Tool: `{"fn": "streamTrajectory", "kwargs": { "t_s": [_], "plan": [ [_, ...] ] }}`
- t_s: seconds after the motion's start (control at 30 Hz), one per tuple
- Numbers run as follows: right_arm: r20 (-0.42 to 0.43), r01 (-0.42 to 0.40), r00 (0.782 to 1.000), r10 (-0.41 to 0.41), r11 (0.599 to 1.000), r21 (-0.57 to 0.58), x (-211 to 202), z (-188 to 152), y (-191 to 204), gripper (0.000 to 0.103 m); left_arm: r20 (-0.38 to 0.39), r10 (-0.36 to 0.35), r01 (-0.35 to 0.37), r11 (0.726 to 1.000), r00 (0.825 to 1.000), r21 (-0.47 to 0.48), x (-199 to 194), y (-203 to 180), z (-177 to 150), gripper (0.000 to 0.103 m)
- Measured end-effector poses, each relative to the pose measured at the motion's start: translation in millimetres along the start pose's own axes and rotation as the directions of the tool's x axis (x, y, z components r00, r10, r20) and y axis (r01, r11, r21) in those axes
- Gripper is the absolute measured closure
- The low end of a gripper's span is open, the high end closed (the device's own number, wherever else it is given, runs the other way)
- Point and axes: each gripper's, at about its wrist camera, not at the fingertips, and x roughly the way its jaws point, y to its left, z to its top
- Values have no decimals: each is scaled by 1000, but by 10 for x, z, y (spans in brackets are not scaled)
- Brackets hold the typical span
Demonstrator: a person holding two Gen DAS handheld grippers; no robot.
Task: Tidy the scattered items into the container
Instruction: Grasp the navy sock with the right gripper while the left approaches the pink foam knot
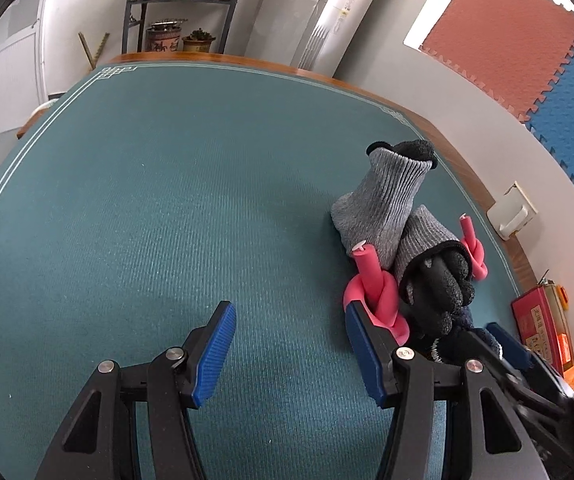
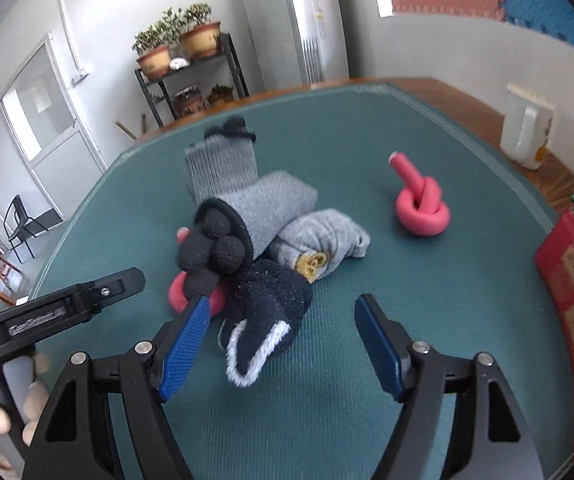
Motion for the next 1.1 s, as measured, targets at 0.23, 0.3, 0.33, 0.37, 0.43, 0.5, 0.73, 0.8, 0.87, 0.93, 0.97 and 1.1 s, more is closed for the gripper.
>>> {"fn": "streamTrajectory", "kwargs": {
  "t_s": [0.23,0.3,0.33,0.37,0.43,0.5,0.73,0.8,0.87,0.93,0.97,1.1],
  "plan": [
    [-51,-44,998,44,999,-8,181,-69,-19,61,-1,-18,19,1000,1000,10,3,-55,-47,44],
    [-24,-13,1000,12,1000,-22,120,-91,-18,62,-2,-24,24,1000,1000,13,4,-71,-60,44],
    [-8,1,1000,-1,1000,-23,83,-100,-32,62,-2,-26,26,1000,1000,14,4,-79,-67,44],
    [10,12,1000,-12,1000,-14,39,-106,-61,62,-2,-29,29,999,1000,16,5,-86,-73,44],
    [44,21,999,-22,1000,19,-59,-114,-155,62,-3,-34,34,999,999,19,6,-102,-87,44],
    [78,41,996,-46,997,66,-156,-126,-289,62,-5,-33,33,999,999,44,21,-158,-105,44],
    [126,83,987,-102,986,147,-372,-80,-519,62,-14,-19,21,988,1000,154,93,-398,-176,38],
    [130,78,987,-98,986,148,-382,-62,-509,62,-16,-15,17,983,1000,185,113,-466,-196,38],
    [134,74,987,-93,987,140,-393,-52,-488,62,-18,-10,14,976,1000,217,133,-535,-216,38],
    [142,66,986,-86,989,135,-424,-101,-466,62,-20,-6,11,969,1000,247,154,-603,-236,38],
    [145,64,986,-83,989,134,-432,-104,-461,62,-21,-4,9,965,1000,263,164,-637,-246,38],
    [153,59,985,-79,989,132,-434,-81,-447,62,-10,21,-18,960,1000,280,286,-718,-147,38]
  ]
}}
